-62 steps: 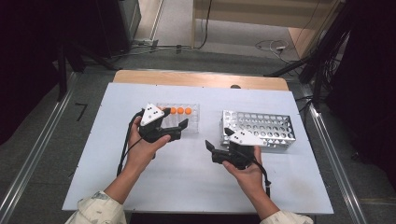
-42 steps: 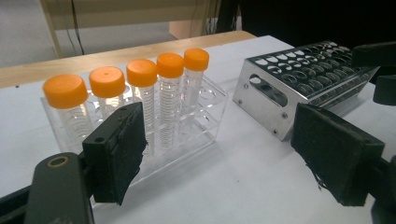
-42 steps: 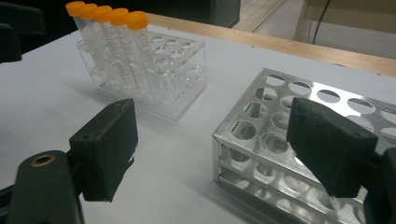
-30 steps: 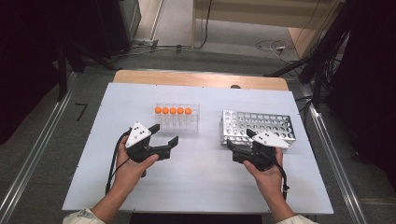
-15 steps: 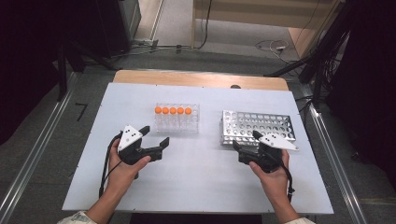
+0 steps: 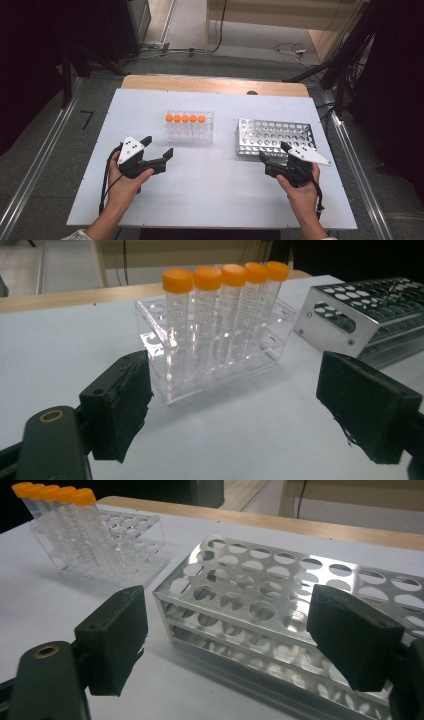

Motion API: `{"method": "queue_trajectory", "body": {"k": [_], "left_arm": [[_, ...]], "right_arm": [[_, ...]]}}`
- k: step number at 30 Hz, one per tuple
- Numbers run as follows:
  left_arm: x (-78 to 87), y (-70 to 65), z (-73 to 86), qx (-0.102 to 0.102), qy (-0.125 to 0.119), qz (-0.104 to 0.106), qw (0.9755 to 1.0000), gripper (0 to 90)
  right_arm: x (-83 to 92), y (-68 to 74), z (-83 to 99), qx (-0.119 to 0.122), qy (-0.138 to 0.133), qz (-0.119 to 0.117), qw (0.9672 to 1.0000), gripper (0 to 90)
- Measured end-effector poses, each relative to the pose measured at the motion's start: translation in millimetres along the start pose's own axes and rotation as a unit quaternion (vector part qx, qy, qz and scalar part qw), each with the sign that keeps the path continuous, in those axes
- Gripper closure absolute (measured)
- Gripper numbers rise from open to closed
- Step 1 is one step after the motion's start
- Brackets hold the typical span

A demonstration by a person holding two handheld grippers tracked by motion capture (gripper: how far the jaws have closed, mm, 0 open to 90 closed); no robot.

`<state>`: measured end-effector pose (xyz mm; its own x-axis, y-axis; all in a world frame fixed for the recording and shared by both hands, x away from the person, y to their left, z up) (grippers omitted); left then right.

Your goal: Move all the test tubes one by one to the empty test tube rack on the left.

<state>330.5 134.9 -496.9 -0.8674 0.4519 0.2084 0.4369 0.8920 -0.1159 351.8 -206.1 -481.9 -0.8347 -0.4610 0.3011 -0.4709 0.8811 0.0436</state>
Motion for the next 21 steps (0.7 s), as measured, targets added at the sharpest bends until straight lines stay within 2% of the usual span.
{"method": "queue_trajectory", "body": {"k": [16,21], "left_arm": [[12.9,12.5,6.2,-0.011,0.006,-0.019,0.9997,13.7],[16.7,17.6,7.8,-0.008,0.006,-0.026,0.9996,13.6]], "right_arm": [[22.5,-25.1,9.1,-0.009,-0.001,0.029,0.9995,15.2],[27.9,-30.9,11.7,-0.011,-0.001,0.035,0.9993,15.3]]}}
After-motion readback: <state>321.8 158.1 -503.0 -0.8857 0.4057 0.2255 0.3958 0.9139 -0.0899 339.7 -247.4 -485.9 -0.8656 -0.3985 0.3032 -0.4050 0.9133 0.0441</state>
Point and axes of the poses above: each handheld gripper's, and its own axes: x roughly backward along the jaws, z roughly out of its underside, y roughly to its left, the point moved 10 cm from there along -x, roughly forward along the jaws, and after that the axes turned 8 degrees about -y, right-handed, at the moved point
